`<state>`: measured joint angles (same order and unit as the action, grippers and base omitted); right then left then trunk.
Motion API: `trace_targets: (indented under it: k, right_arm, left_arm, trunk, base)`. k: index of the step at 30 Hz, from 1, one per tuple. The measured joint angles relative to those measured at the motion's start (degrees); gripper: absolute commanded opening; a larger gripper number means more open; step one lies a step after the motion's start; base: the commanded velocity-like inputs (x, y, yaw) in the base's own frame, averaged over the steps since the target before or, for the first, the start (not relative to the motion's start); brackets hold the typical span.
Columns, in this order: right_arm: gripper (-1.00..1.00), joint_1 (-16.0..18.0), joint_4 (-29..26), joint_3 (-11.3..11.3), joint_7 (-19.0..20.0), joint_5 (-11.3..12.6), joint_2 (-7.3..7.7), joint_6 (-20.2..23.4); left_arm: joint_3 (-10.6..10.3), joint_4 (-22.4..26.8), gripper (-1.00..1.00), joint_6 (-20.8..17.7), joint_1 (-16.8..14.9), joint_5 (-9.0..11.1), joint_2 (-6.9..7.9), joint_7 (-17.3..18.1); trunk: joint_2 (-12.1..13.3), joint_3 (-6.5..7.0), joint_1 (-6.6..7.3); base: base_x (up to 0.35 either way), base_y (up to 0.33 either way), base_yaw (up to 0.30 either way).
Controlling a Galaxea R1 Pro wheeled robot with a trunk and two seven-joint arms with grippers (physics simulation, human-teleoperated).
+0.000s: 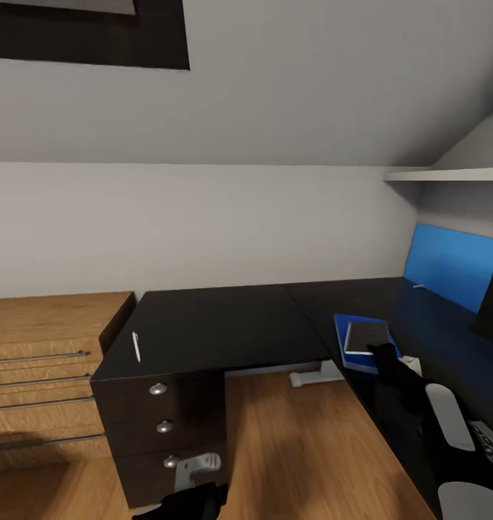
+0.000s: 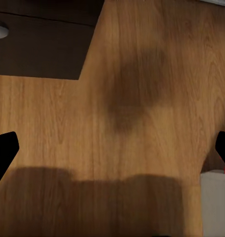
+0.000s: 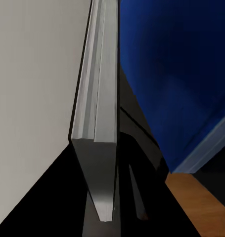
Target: In the bedroom, organize the workspace by keeping the computer under the desk, ensuring the monitor is on the desk, placing the keyboard on the desk next to the monitor, placing the mouse on the desk next to the keyboard, moving the folder from the swivel chair onto the desk next to the mouse, stacking the notebook on top of the folder with the pen on top of the notebook, and positioning the swivel chair next to the desk.
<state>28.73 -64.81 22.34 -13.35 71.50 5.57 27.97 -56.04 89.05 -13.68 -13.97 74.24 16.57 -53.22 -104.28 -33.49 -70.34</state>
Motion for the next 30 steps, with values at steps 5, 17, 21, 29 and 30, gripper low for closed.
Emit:
trace_targets:
  k: [5, 17, 21, 29, 30]
  right_arm:
    - [-1.00, 0.02, -0.05, 0.00, -0.81, 0.22, 0.12, -1.09]
    - [-1.00, 0.02, -0.08, -0.01, -1.03, 0.27, 0.22, -1.58]
    - [-1.00, -0.02, -0.14, 0.00, -1.04, 0.27, 0.23, -1.57]
    - [-1.00, 0.02, -0.16, -0.02, -0.96, 0.48, 0.23, -1.61]
    - [-1.00, 0.02, -0.14, 0.00, -0.97, 0.25, 0.24, -1.56]
  left_arm:
    - [-0.04, 0.00, 1.00, -0.03, 0.01, 0.05, -0.06, 0.01]
    - [-0.04, 0.08, 1.00, -0.01, 0.00, -0.03, -0.07, 0.01]
    - [-0.04, 0.08, 1.00, -0.03, 0.02, 0.01, -0.15, 0.02]
    - [-0.04, -0.49, 1.00, -0.13, 0.01, 0.03, -0.24, 0.02]
    - [-0.04, -0.51, 1.00, -0.11, 0.00, 0.03, -0.24, 0.02]
  trunk:
    - [0.00, 0.00, -0.02]
    - [0.00, 0.00, -0.02]
    - [0.00, 0.00, 0.00]
    - [-0.01, 0.00, 0.01]
    - [0.00, 0.00, 0.00]
  base:
    - [0.055, 0.000, 0.000]
    - [0.064, -0.020, 0.000]
    - [0.167, -0.102, 0.000]
    - [0.087, -0.045, 0.000]
    - [0.073, -0.041, 0.000]
